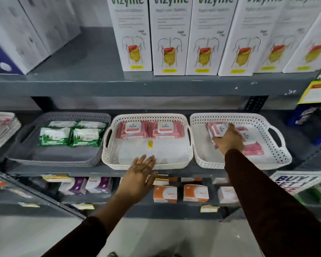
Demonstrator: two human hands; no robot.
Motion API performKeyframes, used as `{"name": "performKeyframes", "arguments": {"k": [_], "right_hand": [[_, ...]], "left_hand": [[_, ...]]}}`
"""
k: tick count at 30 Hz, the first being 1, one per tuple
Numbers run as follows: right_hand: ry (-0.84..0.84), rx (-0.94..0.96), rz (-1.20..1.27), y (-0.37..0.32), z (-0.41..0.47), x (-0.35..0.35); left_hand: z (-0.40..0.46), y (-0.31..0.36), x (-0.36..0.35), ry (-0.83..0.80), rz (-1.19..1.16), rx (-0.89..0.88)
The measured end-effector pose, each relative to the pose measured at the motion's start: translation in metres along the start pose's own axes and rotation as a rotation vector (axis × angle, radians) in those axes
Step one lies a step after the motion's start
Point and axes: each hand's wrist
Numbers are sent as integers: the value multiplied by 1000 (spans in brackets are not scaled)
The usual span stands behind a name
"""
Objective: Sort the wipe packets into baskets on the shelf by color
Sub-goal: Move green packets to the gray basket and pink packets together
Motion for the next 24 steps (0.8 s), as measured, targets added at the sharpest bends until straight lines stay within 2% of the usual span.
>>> {"name": "performKeyframes", "arguments": {"k": [4,7,10,12,16,18,21,22,24], "right_hand": [[149,90,365,0,-17,7],[152,247,590,-20,-51,7],[73,449,487,-54,-93,-14],[-11,506,357,-72,-115,-31],[-188,484,-80,-83,-123,-57],[-256,455,-181,-84,-121,-59],[-277,450,-48,-85,-113,-48],[-231,455,66,-82,-108,-41],[-32,429,253,-66,-91,-24]], "left_hand": [[0,-2,-4,5,-14,32],[1,0,-6,26,-31,55],[1,1,-8,58,-32,75],[0,1,-9,63,-24,77],[-2,2,-11,55,-8,73],[-2,1,-10,53,-12,74],[-1,1,-10,65,-10,72],[-2,0,-11,74,-5,74],[-2,0,-12,90,3,83]]}}
Point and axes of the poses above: each hand's wrist, its own z-axis towards the middle knuckle, its own x-axis out of the back of the hand, y = z × x, and after that the axes turned 11 degrees about -x, right-handed
